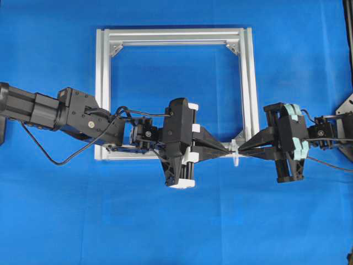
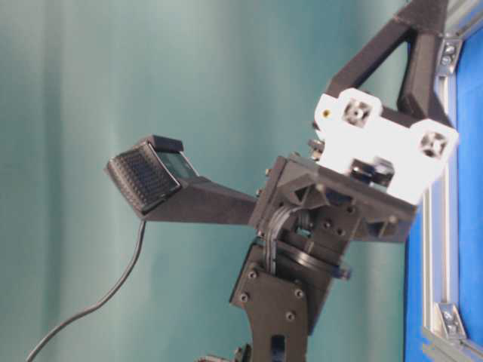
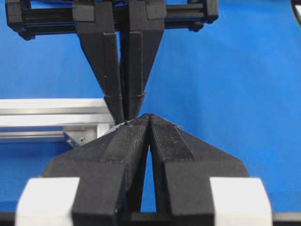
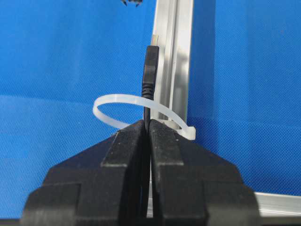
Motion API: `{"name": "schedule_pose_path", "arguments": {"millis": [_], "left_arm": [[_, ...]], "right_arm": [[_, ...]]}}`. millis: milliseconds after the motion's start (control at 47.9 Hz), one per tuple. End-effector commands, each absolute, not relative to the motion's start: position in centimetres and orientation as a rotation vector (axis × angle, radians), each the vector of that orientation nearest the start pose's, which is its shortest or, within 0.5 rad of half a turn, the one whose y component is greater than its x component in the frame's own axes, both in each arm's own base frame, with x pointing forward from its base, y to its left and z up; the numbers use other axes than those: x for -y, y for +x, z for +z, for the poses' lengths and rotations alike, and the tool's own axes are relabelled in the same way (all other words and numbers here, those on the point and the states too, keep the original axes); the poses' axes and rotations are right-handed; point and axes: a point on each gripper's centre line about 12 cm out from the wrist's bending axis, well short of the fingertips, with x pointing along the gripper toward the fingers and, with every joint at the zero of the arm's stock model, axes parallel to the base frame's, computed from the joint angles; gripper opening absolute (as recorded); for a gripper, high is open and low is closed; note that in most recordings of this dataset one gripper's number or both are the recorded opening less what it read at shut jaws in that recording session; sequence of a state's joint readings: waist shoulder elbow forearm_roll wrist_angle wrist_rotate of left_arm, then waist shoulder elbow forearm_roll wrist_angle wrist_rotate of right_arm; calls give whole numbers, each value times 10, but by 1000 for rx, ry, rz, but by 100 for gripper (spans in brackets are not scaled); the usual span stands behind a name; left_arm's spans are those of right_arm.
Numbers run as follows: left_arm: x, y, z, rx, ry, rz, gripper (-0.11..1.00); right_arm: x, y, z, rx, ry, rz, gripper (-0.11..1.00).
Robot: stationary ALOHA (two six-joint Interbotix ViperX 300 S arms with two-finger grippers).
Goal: Insert the wire through the string loop located on the right side.
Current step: 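Move the left gripper across to meet the plug tip, then grasp the plug tip beyond the loop with the left gripper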
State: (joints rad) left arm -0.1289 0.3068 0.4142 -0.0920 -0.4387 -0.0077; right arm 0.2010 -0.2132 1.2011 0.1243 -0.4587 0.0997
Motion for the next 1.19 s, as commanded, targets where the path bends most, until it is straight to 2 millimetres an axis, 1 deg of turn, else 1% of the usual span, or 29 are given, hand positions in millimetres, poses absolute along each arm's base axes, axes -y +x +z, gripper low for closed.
{"name": "schedule_pose_path", "arguments": {"millis": [0, 188, 250, 292, 334, 501, 543, 584, 626, 710, 960, 1064, 1169], "left_arm": [[59, 486, 178, -253, -59, -82, 0], [59, 486, 175, -269, -54, -84, 1], [59, 486, 175, -273, -55, -84, 3], [59, 486, 175, -273, -58, -83, 11], [60, 486, 175, -271, -61, -84, 21], [59, 486, 175, -276, -70, -81, 71], [59, 486, 174, -282, -70, -81, 81], [60, 486, 174, -286, -70, -83, 88], [60, 486, 173, -287, -69, -82, 90], [60, 487, 170, -293, -70, -82, 88], [61, 494, 136, -353, -64, -78, 88], [57, 494, 126, -371, -64, -69, 88], [56, 495, 123, -375, -65, -67, 88]], "right_arm": [[-46, 263, 129, -509, 143, 86, -3], [-46, 263, 130, -507, 143, 86, -3], [-46, 263, 129, -509, 143, 86, -3], [-46, 263, 129, -507, 145, 85, -3], [-46, 263, 130, -507, 143, 86, -3], [-46, 263, 129, -507, 145, 85, -3], [-46, 263, 129, -509, 144, 85, -3], [-46, 263, 129, -509, 144, 85, -3], [-46, 263, 129, -509, 144, 85, -3], [-46, 263, 129, -509, 144, 85, -3], [-46, 263, 129, -509, 144, 85, -3], [-46, 263, 129, -509, 144, 85, -3], [-46, 263, 129, -509, 143, 86, -3]]}}
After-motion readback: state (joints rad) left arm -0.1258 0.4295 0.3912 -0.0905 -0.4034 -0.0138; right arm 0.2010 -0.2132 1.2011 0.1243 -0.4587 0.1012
